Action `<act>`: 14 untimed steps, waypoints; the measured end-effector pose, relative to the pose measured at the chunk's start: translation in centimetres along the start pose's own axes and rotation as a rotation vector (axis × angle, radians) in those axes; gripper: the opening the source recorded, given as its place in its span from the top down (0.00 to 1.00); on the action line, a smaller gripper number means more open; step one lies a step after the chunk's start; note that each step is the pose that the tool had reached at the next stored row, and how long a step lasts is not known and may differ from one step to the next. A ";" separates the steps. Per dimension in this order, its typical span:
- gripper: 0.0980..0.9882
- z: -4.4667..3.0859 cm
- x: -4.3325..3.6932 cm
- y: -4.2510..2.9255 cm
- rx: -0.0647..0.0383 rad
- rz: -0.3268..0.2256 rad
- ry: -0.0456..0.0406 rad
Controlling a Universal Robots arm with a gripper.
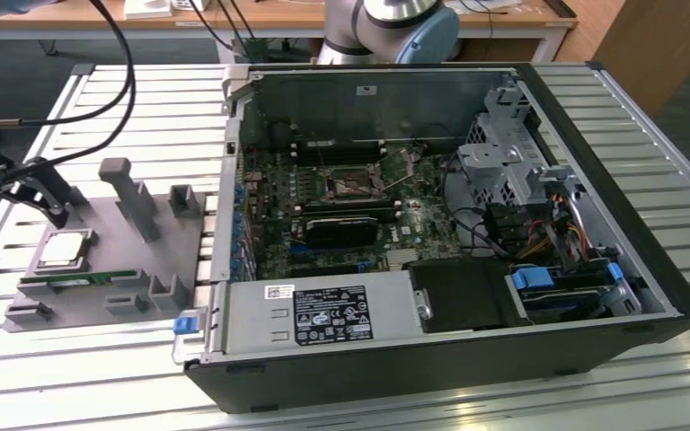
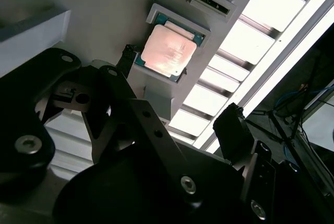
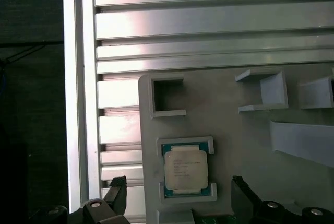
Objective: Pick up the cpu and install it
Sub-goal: 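Pick up the cpu and move it towards the insertion slot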
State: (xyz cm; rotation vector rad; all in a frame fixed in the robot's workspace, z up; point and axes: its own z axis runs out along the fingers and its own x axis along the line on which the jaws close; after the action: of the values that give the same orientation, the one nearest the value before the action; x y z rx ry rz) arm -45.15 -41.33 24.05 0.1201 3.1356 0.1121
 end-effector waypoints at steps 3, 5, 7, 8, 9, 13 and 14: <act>0.12 0.09 -0.08 0.00 0.000 0.000 -0.0001; 0.12 0.15 -0.13 0.00 0.000 0.000 0.0000; 0.12 0.22 -0.16 0.00 0.000 0.000 0.0000; 0.12 0.26 -0.18 0.00 0.000 0.000 0.0000; 0.12 0.30 -0.20 -0.01 0.000 0.000 0.0000; 0.12 0.48 -0.25 -0.02 0.000 0.000 0.0000; 0.12 0.53 -0.26 -0.02 0.000 -0.001 0.0000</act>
State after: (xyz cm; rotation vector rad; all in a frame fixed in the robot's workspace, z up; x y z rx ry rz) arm -44.89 -41.34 23.52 0.1193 3.1356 0.1122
